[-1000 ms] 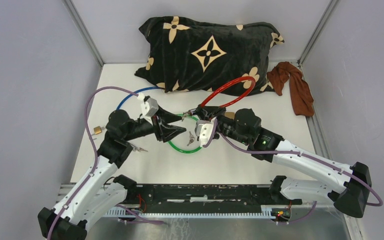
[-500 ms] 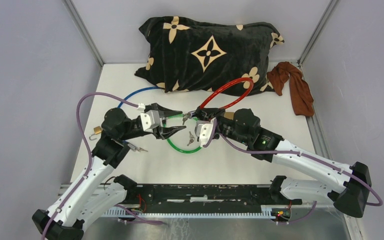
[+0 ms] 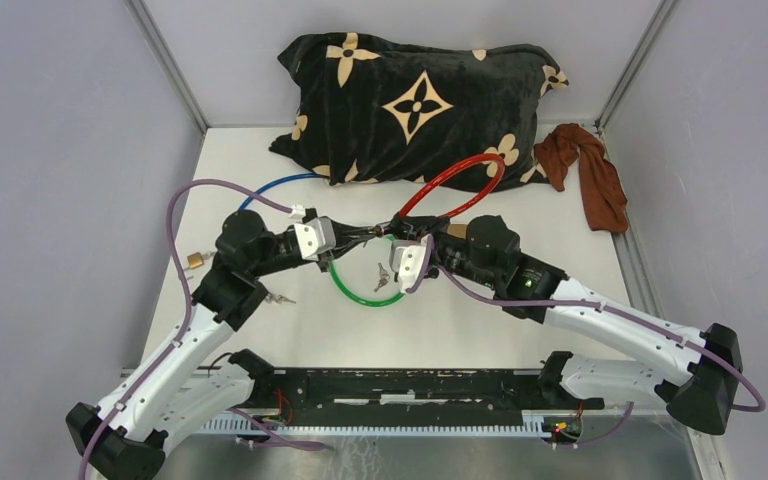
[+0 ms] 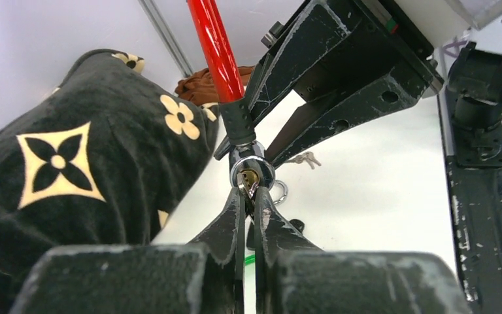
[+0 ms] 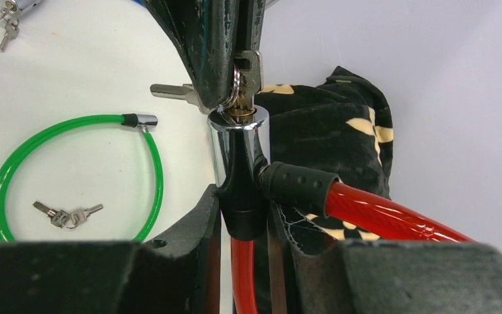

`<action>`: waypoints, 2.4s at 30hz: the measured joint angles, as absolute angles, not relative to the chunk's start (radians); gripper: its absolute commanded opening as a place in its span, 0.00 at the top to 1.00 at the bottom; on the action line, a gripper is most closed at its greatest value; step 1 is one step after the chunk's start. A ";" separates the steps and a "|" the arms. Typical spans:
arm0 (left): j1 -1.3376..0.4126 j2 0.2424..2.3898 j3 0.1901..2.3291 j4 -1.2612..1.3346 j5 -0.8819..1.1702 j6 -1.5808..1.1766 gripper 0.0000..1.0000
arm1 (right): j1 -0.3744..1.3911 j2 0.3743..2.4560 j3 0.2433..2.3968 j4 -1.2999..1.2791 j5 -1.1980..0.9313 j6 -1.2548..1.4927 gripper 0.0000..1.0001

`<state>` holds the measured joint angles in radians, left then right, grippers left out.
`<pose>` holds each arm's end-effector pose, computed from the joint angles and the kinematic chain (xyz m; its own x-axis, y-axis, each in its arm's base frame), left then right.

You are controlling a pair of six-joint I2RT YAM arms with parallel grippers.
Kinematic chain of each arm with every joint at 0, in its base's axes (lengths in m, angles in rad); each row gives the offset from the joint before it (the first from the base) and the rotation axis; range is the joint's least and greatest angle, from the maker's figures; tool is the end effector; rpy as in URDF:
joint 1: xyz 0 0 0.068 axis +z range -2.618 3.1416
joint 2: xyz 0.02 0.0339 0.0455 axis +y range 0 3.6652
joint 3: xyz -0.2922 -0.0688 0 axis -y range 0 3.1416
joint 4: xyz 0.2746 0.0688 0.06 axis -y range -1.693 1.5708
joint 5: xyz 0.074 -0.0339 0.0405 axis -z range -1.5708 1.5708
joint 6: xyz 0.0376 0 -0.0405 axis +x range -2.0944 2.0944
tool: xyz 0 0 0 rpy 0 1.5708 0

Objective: Lock with the key
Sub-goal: Lock the lock.

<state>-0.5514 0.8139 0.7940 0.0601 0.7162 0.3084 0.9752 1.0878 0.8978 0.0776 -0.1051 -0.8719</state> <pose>0.1552 -0.1244 0.3846 0.3222 0.0707 -0.9440 0.8985 0.2911 0.3284 0.1516 0.2307 0.3668 0.6345 -0.4208 -0.6483 -0.6155 0.2323 -0.7532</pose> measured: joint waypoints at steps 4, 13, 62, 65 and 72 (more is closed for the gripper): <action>-0.555 0.804 0.794 0.038 0.719 0.439 0.98 | 0.974 1.093 0.931 0.020 -0.117 -0.858 1.00; -0.569 0.691 0.720 -0.073 0.761 1.168 0.98 | 0.978 1.125 1.042 -0.179 -0.201 -0.778 1.00; -0.562 0.714 0.863 -0.202 0.528 0.353 0.51 | 0.984 1.060 0.862 0.078 0.066 -0.630 1.00; -0.562 0.781 0.876 -0.166 0.535 0.030 0.47 | 0.984 1.066 0.862 0.089 0.070 -0.638 1.00; -0.562 0.889 0.895 -0.113 0.548 -0.430 0.44 | 0.988 1.093 0.862 0.097 0.080 -0.656 1.00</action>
<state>-0.5625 0.8886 0.8951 -0.1131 0.5476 -0.4301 0.9878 1.0927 0.8616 0.0967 0.0799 -0.6563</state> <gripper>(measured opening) 0.555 0.289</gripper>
